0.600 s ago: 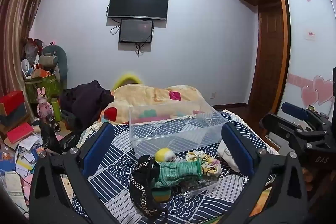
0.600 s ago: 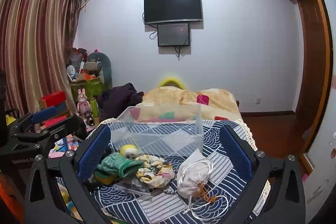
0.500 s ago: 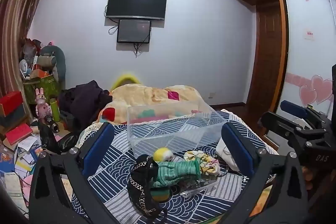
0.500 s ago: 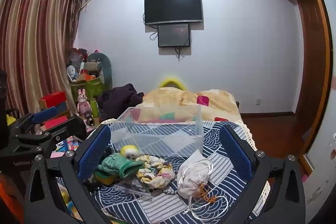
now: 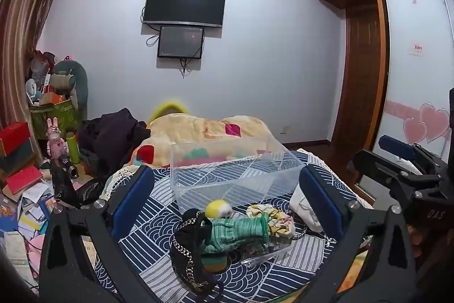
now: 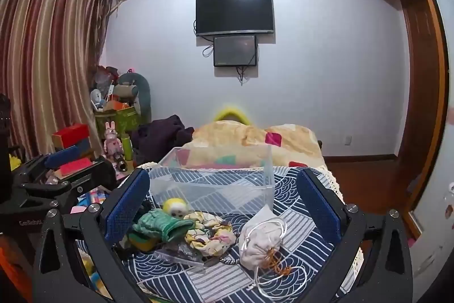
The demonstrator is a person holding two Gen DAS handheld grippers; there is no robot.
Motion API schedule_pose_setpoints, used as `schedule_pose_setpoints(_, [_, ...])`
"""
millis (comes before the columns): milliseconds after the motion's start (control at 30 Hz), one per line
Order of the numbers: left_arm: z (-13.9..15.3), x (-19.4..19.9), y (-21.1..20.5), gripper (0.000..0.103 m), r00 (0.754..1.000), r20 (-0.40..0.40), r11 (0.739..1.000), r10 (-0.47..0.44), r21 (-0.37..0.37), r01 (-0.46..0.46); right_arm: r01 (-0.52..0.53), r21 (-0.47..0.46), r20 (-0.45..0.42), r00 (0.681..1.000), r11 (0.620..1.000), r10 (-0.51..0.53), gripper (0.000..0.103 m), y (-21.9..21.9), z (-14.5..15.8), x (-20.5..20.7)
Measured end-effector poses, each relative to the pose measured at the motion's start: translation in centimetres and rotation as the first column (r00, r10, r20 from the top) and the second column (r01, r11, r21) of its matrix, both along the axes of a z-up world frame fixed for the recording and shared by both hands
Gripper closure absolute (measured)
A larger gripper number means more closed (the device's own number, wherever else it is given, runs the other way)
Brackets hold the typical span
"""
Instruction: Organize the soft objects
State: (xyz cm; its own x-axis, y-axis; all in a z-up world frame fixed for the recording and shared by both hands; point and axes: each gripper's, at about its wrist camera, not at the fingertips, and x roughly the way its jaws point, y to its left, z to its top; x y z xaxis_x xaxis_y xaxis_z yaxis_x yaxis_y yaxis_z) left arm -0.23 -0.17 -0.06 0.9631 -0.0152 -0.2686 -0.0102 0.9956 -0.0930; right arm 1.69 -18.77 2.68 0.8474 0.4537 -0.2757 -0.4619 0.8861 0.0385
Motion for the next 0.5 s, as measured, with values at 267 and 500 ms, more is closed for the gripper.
schedule_pose_setpoints(267, [0.05, -0.16, 0.29, 0.0, 1.0, 0.003, 1.0, 0.006, -0.002, -0.006, 0.003, 0.001, 0.005, 1.0, 1.0, -0.003, 0.0, -0.29, 0.36, -0.26])
schedule_pose_setpoints(500, [0.06, -0.09, 0.36, 0.0, 1.0, 0.002, 1.0, 0.009, -0.003, -0.009, 0.007, 0.0, 0.009, 1.0, 1.0, -0.007, 0.0, -0.47, 0.47, -0.48])
